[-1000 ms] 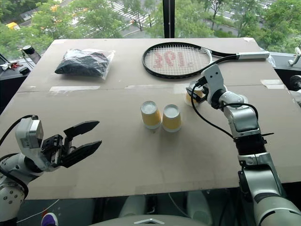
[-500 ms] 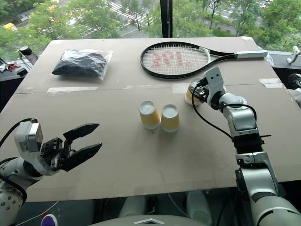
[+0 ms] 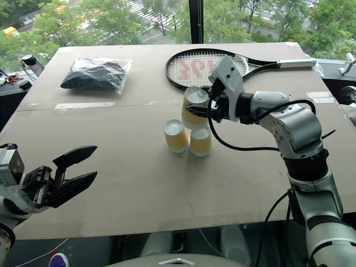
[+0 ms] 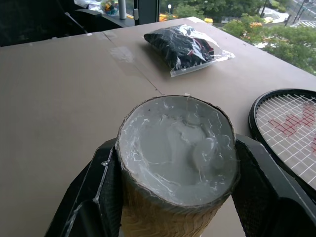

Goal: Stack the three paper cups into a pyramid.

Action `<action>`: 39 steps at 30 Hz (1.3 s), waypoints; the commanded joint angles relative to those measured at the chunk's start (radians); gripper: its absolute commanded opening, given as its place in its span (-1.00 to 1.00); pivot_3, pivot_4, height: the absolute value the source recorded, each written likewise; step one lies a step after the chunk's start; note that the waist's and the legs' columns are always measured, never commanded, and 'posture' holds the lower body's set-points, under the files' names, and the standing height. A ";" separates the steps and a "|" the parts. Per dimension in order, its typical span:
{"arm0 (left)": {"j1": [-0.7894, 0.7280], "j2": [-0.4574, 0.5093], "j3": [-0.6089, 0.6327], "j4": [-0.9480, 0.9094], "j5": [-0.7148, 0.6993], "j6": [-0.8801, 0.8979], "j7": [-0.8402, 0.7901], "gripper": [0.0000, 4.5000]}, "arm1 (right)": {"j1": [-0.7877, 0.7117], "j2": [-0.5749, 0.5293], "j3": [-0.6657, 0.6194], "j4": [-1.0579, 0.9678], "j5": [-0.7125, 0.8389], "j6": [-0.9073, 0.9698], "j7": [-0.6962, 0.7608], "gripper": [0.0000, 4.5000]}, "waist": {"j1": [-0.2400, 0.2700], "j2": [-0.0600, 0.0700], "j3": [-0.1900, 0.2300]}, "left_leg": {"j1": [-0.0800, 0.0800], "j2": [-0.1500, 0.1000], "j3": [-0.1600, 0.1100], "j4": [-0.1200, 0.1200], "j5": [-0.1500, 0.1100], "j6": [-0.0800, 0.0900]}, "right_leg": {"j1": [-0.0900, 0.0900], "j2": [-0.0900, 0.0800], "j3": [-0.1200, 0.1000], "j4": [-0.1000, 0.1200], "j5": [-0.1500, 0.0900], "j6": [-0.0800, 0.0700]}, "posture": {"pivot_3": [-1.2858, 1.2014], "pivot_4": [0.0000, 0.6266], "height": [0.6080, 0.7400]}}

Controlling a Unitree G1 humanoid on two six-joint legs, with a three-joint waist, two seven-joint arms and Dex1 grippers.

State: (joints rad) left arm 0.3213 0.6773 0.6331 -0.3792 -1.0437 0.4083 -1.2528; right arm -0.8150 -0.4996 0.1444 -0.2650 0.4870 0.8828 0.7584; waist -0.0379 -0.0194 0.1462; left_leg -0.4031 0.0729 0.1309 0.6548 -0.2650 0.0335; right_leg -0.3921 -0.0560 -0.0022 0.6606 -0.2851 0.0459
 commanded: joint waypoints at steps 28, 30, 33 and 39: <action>-0.047 -0.023 -0.049 0.007 0.008 -0.005 0.017 1.00 | 0.097 -0.061 -0.031 -0.158 -0.034 -0.188 0.059 0.98 | 0.008 -0.002 -0.001 | -0.010 0.000 -0.004 0.004 0.000 0.000 | -0.007 0.001 -0.003 0.000 0.000 0.000 | 0.03 -0.52 1.00; -0.049 -0.039 -0.074 0.000 0.030 -0.012 0.049 1.00 | 0.197 -0.102 -0.106 -0.216 -0.007 -0.240 0.089 0.98 | 0.015 -0.002 -0.001 | -0.011 0.000 -0.005 0.004 0.000 0.000 | -0.007 0.001 -0.004 0.000 0.000 0.000 | 0.03 -0.52 1.00; -0.057 -0.067 -0.115 -0.003 0.070 -0.019 0.100 1.00 | 0.366 -0.155 -0.198 -0.286 -0.009 -0.320 0.102 0.98 | 0.026 -0.002 -0.001 | -0.011 0.000 -0.005 0.005 0.000 0.000 | -0.006 0.001 -0.004 -0.001 0.000 0.001 | 0.03 -0.52 1.00; -0.051 -0.100 -0.192 0.037 0.173 -0.062 0.121 1.00 | 0.790 -0.141 -0.372 -0.334 0.001 -0.451 0.108 0.98 | 0.029 -0.005 -0.003 | -0.010 0.000 -0.008 0.008 0.000 0.000 | -0.004 0.002 -0.006 0.001 0.000 0.001 | 0.03 -0.52 1.00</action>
State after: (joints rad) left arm 0.2680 0.5767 0.4491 -0.3418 -0.8956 0.3698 -1.1273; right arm -0.0860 -0.6513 -0.1688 -0.5714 0.4865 0.4913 0.8616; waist -0.0087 -0.0239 0.1433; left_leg -0.4137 0.0728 0.1223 0.6633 -0.2650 0.0335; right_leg -0.3952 -0.0536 -0.0081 0.6609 -0.2850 0.0465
